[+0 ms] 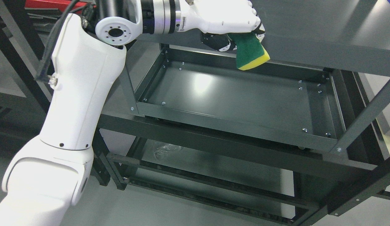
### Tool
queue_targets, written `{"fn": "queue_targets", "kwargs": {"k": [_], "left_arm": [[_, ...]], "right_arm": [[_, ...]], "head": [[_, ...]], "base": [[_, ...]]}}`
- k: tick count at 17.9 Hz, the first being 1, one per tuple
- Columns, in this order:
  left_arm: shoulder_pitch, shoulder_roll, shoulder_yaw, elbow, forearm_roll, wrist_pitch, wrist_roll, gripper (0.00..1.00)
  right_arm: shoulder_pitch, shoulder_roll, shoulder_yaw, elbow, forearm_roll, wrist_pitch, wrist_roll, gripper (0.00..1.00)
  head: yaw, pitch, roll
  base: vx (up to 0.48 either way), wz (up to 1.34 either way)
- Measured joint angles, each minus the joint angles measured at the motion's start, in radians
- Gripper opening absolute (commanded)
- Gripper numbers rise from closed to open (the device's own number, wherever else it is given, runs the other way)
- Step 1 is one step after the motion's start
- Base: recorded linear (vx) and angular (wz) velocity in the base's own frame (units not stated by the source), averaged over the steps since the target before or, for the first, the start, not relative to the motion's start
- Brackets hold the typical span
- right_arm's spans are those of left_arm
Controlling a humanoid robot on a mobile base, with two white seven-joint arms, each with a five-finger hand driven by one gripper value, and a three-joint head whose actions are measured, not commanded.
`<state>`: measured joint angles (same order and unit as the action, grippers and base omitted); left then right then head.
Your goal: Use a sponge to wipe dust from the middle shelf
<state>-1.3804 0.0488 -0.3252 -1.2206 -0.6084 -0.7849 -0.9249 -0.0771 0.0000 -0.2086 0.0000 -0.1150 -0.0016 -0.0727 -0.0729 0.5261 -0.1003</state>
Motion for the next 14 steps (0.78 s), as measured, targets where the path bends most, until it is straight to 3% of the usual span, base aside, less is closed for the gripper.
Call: {"fn": "queue_targets", "kwargs": {"k": [3, 14], "left_arm": [[0.011, 0.075, 0.015, -0.032, 0.081, 0.0, -0.02, 0.13], [0.094, 0.457, 0.068, -0.095, 0.341, 0.0, -0.03, 0.14]], "right_arm": [[0.0, 0.0, 0.0, 0.0, 0.0, 0.0, 0.0, 1.0], [0.0, 0.0, 0.0, 0.0, 0.0, 0.0, 0.0, 1.0]], "head": [[0.0, 0.0, 0.0], [0.0, 0.0, 0.0]], "base": [[0.0, 0.0], [0.0, 0.0]]}}
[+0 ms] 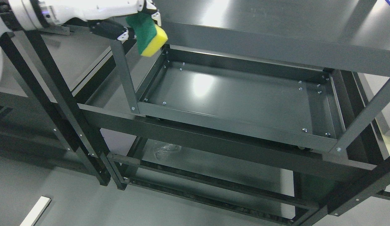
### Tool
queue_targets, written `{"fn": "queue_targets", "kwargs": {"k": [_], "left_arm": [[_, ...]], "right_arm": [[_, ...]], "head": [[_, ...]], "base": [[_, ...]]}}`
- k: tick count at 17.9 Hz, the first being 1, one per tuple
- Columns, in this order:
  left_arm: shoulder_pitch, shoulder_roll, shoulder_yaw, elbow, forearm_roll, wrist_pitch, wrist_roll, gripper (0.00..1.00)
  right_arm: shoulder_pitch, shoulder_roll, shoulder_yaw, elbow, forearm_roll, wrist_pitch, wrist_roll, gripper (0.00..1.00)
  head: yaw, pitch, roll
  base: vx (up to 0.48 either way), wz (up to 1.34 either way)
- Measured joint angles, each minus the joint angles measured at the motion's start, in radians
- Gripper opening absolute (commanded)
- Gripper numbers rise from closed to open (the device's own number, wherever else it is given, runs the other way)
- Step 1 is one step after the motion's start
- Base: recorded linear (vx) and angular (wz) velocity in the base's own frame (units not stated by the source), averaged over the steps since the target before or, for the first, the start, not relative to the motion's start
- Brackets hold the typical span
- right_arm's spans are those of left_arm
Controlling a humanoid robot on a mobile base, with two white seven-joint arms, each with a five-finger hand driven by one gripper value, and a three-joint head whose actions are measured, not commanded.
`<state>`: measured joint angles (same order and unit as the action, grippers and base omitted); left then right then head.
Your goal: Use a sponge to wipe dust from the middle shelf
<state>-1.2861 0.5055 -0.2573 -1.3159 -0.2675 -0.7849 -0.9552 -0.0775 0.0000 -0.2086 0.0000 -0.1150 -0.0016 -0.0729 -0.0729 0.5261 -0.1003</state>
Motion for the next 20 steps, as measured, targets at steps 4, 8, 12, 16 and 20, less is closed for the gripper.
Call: {"fn": "queue_targets", "kwargs": {"k": [4, 8, 12, 16, 20], "left_arm": [[0.016, 0.059, 0.013, 0.0, 0.008, 0.0, 0.0, 0.14], [-0.015, -0.008, 0.024, 0.039, -0.089, 0.0, 0.003, 0.14], [-0.059, -0.146, 0.03, 0.102, -0.197, 0.0, 0.004, 0.14], [-0.085, -0.267, 0.019, 0.173, -0.281, 0.0, 0.042, 0.14], [-0.102, -0.343, -0.031, 0.223, -0.293, 0.0, 0.217, 0.14]], "right_arm": [[0.0, 0.0, 0.0, 0.0, 0.0, 0.0, 0.0, 1.0], [0.0, 0.0, 0.0, 0.0, 0.0, 0.0, 0.0, 1.0], [0.0, 0.0, 0.0, 0.0, 0.0, 0.0, -0.002, 1.0], [0.0, 0.0, 0.0, 0.0, 0.0, 0.0, -0.004, 1.0], [0.0, 0.0, 0.0, 0.0, 0.0, 0.0, -0.003, 1.0]], "head": [[0.0, 0.0, 0.0], [0.0, 0.0, 0.0], [0.0, 0.0, 0.0], [0.0, 0.0, 0.0], [0.0, 0.0, 0.0]], "base": [[0.0, 0.0], [0.0, 0.0], [0.0, 0.0], [0.0, -0.01], [0.0, 0.0]]}}
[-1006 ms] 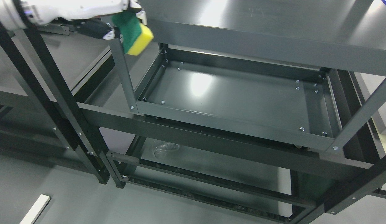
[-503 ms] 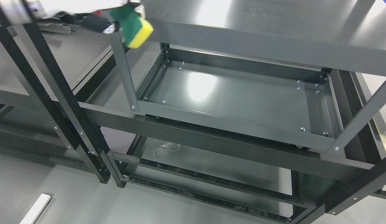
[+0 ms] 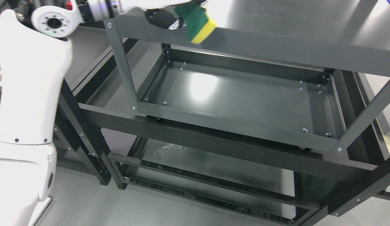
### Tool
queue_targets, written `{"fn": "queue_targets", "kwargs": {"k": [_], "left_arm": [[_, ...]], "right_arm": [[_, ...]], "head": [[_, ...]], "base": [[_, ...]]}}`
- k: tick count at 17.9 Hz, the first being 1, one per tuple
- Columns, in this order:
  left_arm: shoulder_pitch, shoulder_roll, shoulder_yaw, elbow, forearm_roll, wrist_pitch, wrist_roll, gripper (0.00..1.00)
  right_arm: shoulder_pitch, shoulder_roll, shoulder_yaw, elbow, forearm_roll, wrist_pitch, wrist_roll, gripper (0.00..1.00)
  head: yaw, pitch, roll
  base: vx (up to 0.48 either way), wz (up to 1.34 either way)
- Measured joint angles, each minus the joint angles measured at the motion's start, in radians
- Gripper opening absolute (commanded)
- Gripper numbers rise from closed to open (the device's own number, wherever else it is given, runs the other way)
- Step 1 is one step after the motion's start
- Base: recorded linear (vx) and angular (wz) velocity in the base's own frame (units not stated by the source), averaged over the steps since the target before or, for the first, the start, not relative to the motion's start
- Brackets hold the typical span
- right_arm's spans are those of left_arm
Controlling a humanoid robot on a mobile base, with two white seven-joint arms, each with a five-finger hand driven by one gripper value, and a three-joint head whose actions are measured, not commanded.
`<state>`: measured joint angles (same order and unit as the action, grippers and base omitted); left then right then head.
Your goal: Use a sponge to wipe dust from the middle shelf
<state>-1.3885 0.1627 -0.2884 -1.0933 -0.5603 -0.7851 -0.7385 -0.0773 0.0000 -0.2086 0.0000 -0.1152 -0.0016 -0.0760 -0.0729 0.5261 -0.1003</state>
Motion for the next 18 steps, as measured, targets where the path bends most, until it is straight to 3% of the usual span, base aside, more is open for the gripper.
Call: {"fn": "queue_targets", "kwargs": {"k": [6, 13, 15, 18], "left_arm": [[-0.013, -0.072, -0.124, 0.045, 0.11, -0.001, 0.091, 0.14], [-0.025, -0.117, -0.278, 0.071, 0.256, 0.114, 0.169, 0.14], [-0.029, -0.125, -0.298, 0.074, 0.271, 0.117, 0.15, 0.14], [-0.043, -0.135, -0.304, 0.07, 0.281, 0.102, 0.016, 0.14]], "right_arm": [[0.0, 0.0, 0.0, 0.0, 0.0, 0.0, 0.003, 1.0], [-0.001, 0.0, 0.0, 0.0, 0.0, 0.0, 0.004, 1.0], [-0.001, 0.0, 0.0, 0.0, 0.0, 0.0, 0.004, 1.0], [0.0, 0.0, 0.0, 0.0, 0.0, 0.0, 0.004, 1.0]], "head": [[0.0, 0.0, 0.0], [0.0, 0.0, 0.0], [0.0, 0.0, 0.0], [0.0, 0.0, 0.0]], "base": [[0.0, 0.0], [0.0, 0.0], [0.0, 0.0], [0.0, 0.0]]}}
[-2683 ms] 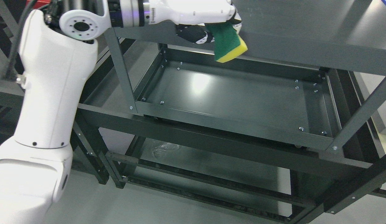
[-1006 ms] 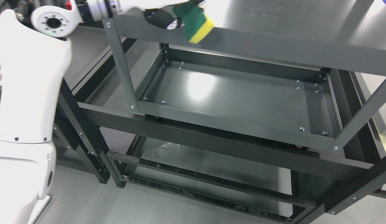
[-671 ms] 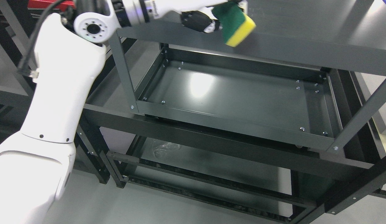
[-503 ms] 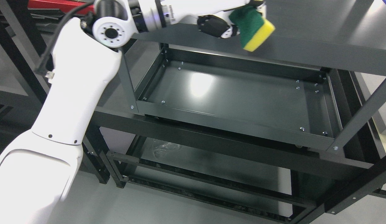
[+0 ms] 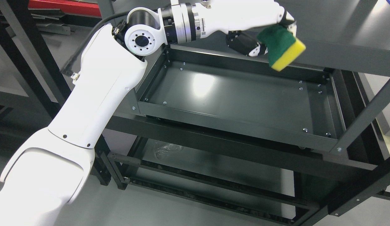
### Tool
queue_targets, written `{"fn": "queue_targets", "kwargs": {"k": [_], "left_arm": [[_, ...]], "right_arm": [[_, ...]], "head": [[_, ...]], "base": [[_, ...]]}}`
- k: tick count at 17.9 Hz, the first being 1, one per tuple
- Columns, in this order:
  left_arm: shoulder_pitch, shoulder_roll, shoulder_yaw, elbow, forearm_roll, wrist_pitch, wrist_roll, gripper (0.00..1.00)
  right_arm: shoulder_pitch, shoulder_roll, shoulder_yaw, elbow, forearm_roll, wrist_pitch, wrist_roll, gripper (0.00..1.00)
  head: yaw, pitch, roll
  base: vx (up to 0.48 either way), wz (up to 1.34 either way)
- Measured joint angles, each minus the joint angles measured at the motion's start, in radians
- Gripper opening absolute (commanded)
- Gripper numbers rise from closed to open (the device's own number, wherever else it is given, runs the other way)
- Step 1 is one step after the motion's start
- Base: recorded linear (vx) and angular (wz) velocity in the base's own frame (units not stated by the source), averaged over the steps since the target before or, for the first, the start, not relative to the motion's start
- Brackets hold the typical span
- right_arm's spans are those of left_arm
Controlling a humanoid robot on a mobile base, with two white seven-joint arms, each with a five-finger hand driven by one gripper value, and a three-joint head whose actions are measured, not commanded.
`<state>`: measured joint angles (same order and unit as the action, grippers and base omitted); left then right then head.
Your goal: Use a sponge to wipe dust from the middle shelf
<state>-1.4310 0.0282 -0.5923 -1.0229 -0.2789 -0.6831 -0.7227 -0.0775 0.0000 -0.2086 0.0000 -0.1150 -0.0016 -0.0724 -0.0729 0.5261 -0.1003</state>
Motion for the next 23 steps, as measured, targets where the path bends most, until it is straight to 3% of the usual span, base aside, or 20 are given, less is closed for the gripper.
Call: {"fn": "queue_targets", "kwargs": {"k": [3, 6, 12, 17, 20, 23], "left_arm": [[-0.008, 0.01, 0.024, -0.021, -0.004, -0.044, -0.132, 0.16], [-0.012, 0.066, 0.06, -0.053, -0.007, -0.086, -0.194, 0.19], [0.019, 0.25, 0.143, -0.093, 0.023, -0.101, -0.219, 0.23], [0.101, 0.375, 0.193, -0.141, 0.201, -0.101, -0.222, 0.23], [0.166, 0.353, 0.209, -0.166, 0.27, -0.101, -0.221, 0.19], [0.28, 0.272, 0.228, -0.181, 0.277, -0.102, -0.207, 0.17]], "right_arm": [[0.0, 0.0, 0.0, 0.0, 0.0, 0.0, 0.0, 1.0], [0.0, 0.0, 0.0, 0.0, 0.0, 0.0, 0.0, 1.0], [0.0, 0.0, 0.0, 0.0, 0.0, 0.0, 0.0, 1.0], [0.0, 0.0, 0.0, 0.0, 0.0, 0.0, 0.0, 1.0], [0.0, 0.0, 0.0, 0.0, 0.0, 0.0, 0.001, 1.0], [0.0, 0.0, 0.0, 0.0, 0.0, 0.0, 0.001, 1.0]], "head": [[0.0, 0.0, 0.0], [0.0, 0.0, 0.0], [0.0, 0.0, 0.0], [0.0, 0.0, 0.0], [0.0, 0.0, 0.0], [0.0, 0.0, 0.0]], "base": [[0.0, 0.0], [0.0, 0.0], [0.0, 0.0], [0.0, 0.0], [0.0, 0.0], [0.0, -0.01]]}}
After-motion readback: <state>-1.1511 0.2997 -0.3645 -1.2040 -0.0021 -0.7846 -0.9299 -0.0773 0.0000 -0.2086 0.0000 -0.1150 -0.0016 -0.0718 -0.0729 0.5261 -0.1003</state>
